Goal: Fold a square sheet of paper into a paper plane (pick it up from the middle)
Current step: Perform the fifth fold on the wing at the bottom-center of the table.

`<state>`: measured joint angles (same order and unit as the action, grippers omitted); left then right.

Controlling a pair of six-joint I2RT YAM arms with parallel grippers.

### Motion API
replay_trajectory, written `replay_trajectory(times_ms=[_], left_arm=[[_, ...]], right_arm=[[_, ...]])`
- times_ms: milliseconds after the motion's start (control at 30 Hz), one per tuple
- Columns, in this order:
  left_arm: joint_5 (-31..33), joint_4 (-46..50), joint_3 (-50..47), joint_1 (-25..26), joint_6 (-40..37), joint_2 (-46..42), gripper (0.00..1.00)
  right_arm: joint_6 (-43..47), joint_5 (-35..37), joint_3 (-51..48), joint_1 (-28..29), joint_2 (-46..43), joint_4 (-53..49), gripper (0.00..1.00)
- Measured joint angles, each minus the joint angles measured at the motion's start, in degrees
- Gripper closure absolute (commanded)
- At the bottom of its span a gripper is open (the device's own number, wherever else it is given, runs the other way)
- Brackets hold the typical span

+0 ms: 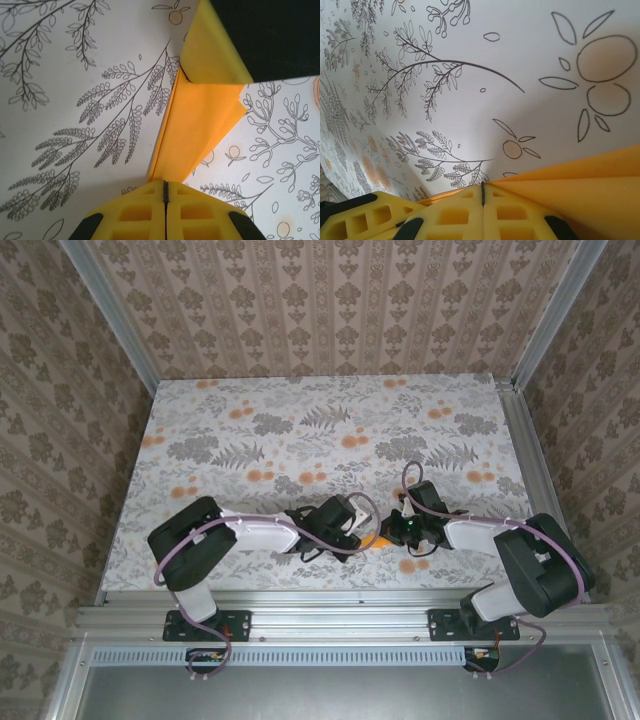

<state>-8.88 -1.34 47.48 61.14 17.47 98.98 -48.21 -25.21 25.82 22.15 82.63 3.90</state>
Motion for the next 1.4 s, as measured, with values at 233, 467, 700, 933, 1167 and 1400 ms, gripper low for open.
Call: replay_trajectory(times_ms=[233, 467, 700, 933, 1167, 1400], left_arm=[[0.6, 3.1, -1.7, 0.0, -0.2, -2.5, 0.94], [0.8, 7.6, -1.8, -0.2, -0.4, -4.6, 0.94], [-0.8, 11.1, 1.8, -1.5, -0.3, -7.4, 0.95], [-5.5, 5.8, 6.2, -1.7, 1.0, -3.7, 0.96], [-10.2, 1.7, 6.2, -1.7, 2.7, 2.1, 0.99], [-11.9, -2.3, 4.2, -1.7, 3.8, 3.4, 1.0]], right_arm=[[0.2, -0.1, 0.1, 0.0, 0.2, 0.0, 0.99], [1.2, -0.5, 0.4, -0.1, 0.4, -0.2, 0.99], [2.1, -1.0, 0.8, -0.1, 0.7, -0.4, 0.99], [2.3, -1.3, 0.8, -0.1, 0.6, -0.4, 0.99], [2.4, -1.4, 0.8, -0.1, 0.6, -0.2, 0.99], [2.4, -1.8, 0.8, -0.1, 0.6, -0.2, 0.99]])
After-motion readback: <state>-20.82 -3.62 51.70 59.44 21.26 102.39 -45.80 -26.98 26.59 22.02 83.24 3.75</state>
